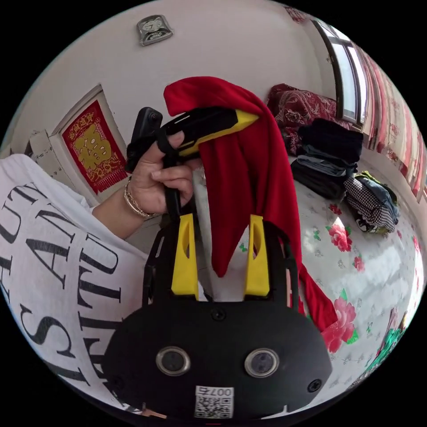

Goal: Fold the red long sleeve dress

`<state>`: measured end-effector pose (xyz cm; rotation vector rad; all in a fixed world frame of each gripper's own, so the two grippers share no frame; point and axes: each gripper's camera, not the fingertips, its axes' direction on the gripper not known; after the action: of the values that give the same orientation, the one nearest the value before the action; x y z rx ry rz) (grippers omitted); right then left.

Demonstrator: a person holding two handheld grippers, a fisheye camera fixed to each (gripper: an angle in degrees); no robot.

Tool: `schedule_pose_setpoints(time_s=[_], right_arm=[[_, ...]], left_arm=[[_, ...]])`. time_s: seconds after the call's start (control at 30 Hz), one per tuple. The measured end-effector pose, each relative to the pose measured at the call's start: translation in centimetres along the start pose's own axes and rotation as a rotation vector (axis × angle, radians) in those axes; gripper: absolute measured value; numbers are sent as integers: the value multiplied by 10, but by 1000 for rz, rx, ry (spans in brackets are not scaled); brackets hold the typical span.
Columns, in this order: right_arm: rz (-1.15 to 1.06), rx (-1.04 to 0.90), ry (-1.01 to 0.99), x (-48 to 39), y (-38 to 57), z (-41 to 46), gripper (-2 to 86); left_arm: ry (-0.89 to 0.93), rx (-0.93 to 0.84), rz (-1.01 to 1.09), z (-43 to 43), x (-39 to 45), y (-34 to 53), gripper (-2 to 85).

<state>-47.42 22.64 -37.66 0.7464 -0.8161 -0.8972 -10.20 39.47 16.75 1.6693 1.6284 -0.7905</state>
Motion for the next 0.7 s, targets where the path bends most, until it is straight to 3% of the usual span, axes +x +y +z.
schedule_pose_setpoints(time_s=[0.23, 0.47, 0.7], right_arm=[[55, 5, 249, 20, -12, 35, 24], [289, 192, 360, 83, 44, -38, 0], [386, 280, 546, 114, 72, -100, 1]], left_arm=[[38, -48, 84, 15, 16, -30, 39], [-152, -100, 141, 16, 1, -27, 57], [-165, -205, 63, 54, -28, -11, 53]])
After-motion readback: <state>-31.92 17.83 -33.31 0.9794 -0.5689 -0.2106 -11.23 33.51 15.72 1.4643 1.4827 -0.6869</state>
